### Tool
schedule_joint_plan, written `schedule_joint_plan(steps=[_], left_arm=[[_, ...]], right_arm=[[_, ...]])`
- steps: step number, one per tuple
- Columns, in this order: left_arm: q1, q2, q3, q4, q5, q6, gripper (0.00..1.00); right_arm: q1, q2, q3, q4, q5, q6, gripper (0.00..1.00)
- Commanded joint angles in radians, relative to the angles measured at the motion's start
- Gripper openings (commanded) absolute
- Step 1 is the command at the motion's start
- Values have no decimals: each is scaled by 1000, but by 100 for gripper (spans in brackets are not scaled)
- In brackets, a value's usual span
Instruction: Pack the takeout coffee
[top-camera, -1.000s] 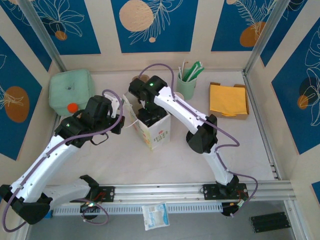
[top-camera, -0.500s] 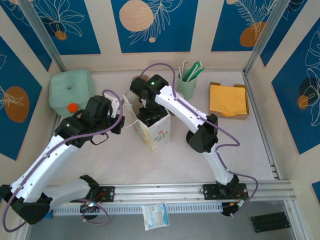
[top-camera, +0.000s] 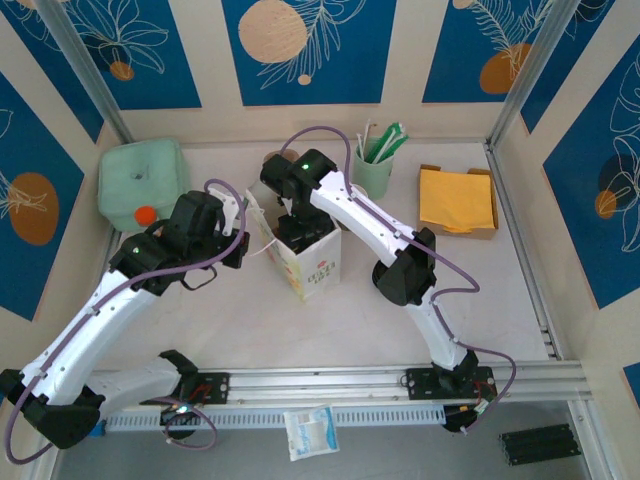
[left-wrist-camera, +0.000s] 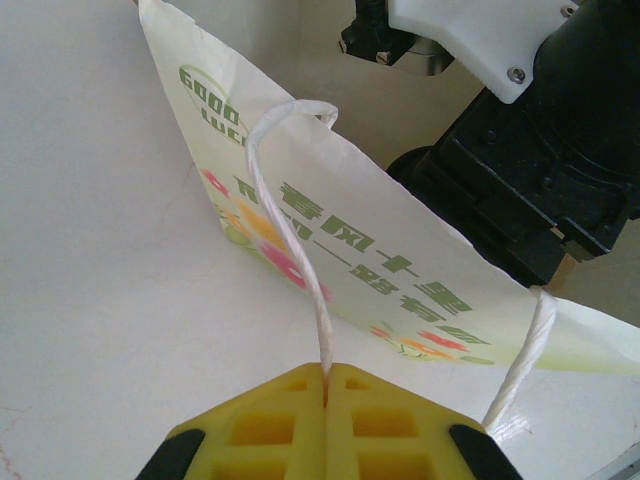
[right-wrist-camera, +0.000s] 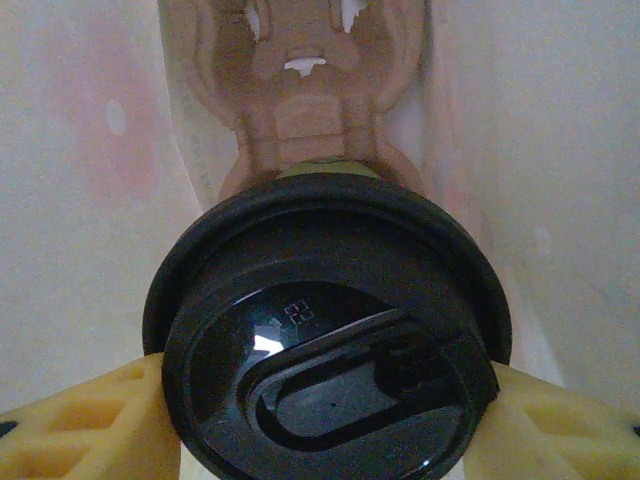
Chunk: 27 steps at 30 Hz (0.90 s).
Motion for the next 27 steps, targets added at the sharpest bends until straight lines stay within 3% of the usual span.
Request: schedule_joint_plan(steps=[1,27], left_arm=[[8,-3,10,-10,17,0,0],[8,11,12,-2,20,1,0]], right_arm=[[-2,-22,-12,-108,-35,-15,55],[15,-85,-76,-148,26,-21,55]])
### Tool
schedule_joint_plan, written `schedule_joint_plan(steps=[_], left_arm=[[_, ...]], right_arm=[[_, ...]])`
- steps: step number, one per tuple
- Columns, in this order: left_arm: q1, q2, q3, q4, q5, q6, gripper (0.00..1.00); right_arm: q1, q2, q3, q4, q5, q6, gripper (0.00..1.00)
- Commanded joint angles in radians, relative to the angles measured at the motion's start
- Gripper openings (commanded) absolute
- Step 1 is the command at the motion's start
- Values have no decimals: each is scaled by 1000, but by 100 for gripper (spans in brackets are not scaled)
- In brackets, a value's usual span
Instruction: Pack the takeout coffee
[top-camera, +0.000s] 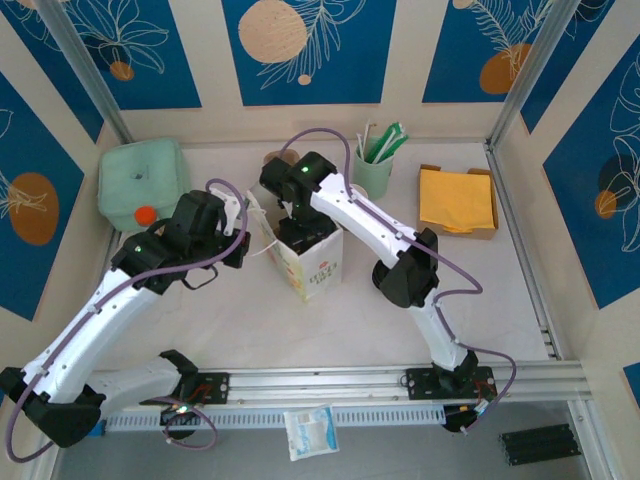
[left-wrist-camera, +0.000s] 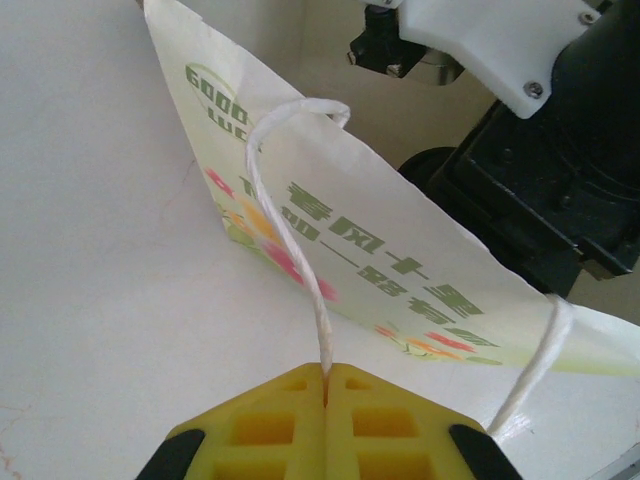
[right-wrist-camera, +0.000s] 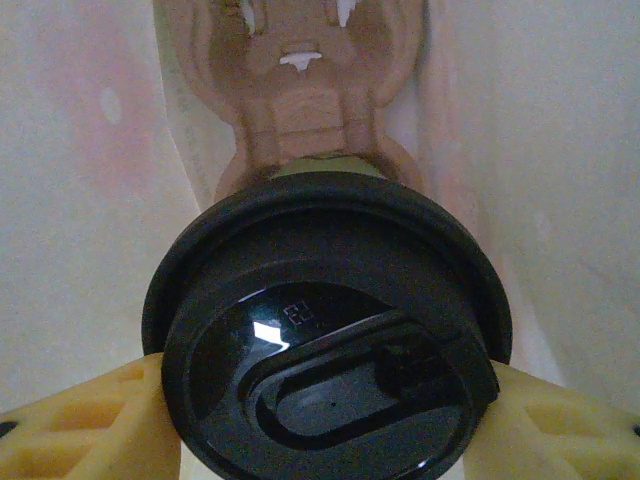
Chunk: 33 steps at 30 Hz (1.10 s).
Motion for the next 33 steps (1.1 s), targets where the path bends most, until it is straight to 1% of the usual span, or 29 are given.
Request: schedule_joint_plan(steps=[1,16,33], left_arm=[[7,2,10,-2,19,1,0],[7,2,-4,8,17,7,0],[8,7,-7,18,21,11,0]], right_arm=[[2,-53,-26,-154,-2,-15,55],[1,-62,-99,-148,-15,-25,55],[-7,-57,-90,-152,-5,-22,55]])
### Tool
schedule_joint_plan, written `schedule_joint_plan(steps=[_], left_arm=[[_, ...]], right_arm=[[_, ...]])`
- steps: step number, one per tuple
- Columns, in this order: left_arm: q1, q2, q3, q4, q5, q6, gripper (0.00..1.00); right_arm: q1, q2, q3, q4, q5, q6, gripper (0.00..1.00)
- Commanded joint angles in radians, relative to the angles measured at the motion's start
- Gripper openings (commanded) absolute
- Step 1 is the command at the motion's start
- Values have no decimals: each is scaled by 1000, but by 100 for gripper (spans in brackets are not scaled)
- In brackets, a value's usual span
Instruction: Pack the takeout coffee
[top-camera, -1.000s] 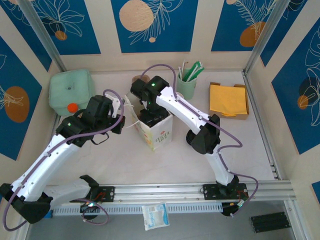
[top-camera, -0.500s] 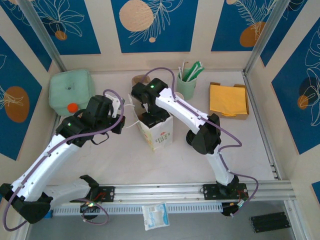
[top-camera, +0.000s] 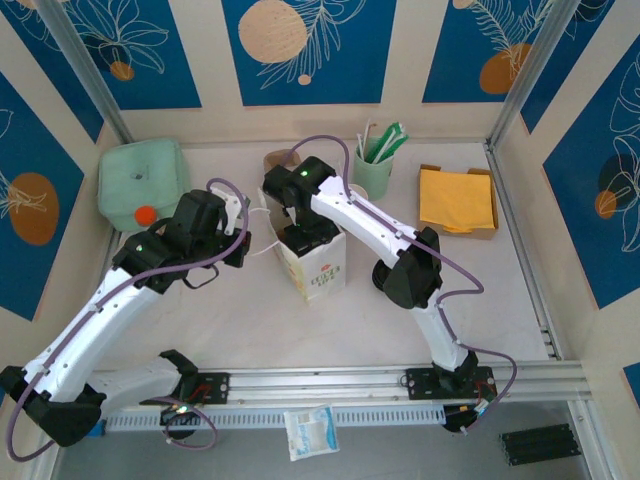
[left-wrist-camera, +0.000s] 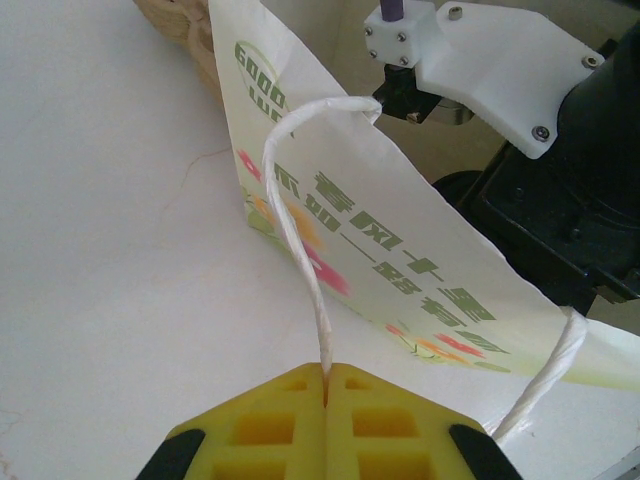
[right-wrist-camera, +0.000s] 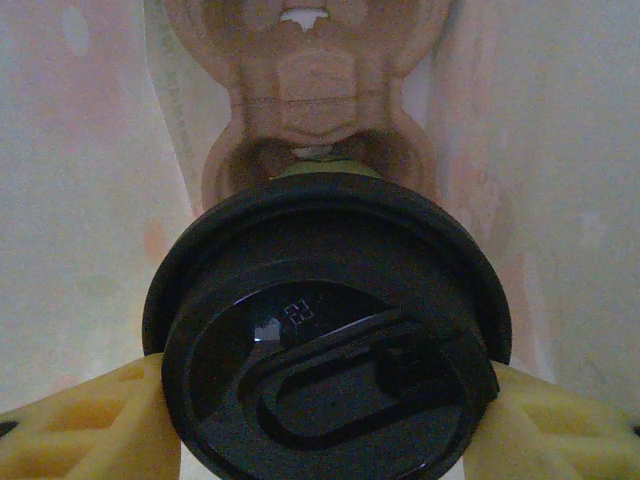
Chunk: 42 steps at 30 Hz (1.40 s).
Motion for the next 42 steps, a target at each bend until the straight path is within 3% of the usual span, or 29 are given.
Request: schedule_joint_plan(steps=[1,42], left_arm=[[7,3,-5,10,21,9,0],[7,2,-9,14,24,8,0]], right_arm=[[-6,-35,2,-146,-3,-10,55],[-12,36,40,-147,31,4,56]])
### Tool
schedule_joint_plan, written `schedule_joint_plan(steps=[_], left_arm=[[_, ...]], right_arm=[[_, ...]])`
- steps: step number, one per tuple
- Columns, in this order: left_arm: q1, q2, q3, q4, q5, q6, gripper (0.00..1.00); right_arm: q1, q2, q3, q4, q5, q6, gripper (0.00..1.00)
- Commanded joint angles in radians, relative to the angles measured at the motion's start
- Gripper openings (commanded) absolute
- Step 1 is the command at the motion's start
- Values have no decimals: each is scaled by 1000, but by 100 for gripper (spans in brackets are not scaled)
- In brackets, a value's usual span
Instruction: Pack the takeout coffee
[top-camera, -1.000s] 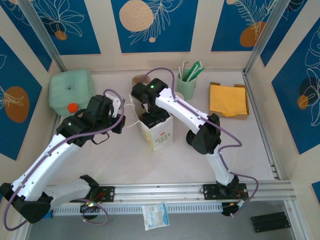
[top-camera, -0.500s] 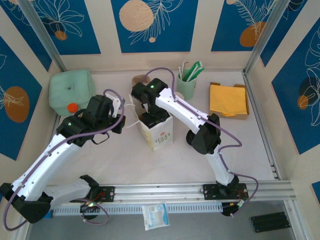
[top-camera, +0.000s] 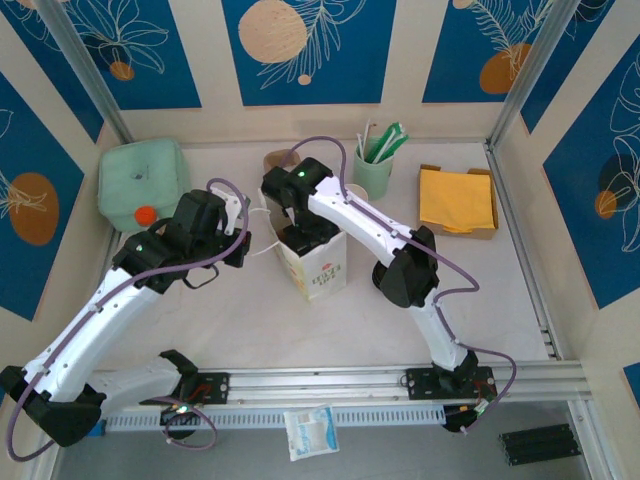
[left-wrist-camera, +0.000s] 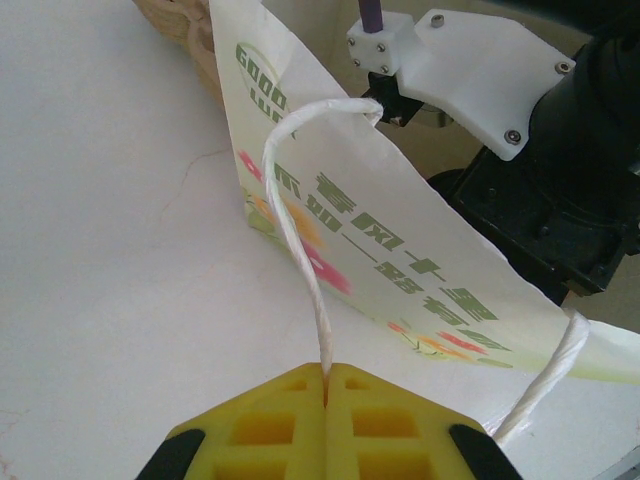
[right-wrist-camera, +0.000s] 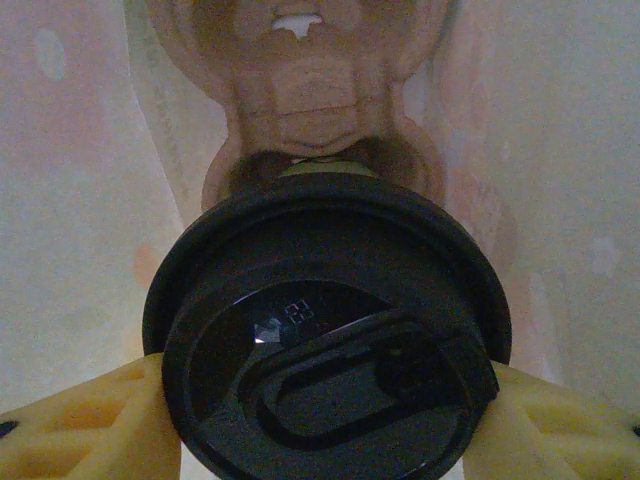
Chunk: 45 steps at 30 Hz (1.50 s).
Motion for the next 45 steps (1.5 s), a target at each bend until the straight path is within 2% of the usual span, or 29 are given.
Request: schedule_joint_plan(steps=[1,25,45], left_arm=[[7,3,-9,15,25,8,0],[8,-1,-14,14,20,3,0],[7,-3,-19,17,19,4,0]], right_arm=[[-5,7,26,-146,13,4,57],[-9,16,15,-125,24,2,59],[-16,13,10,-107,22,4,66]])
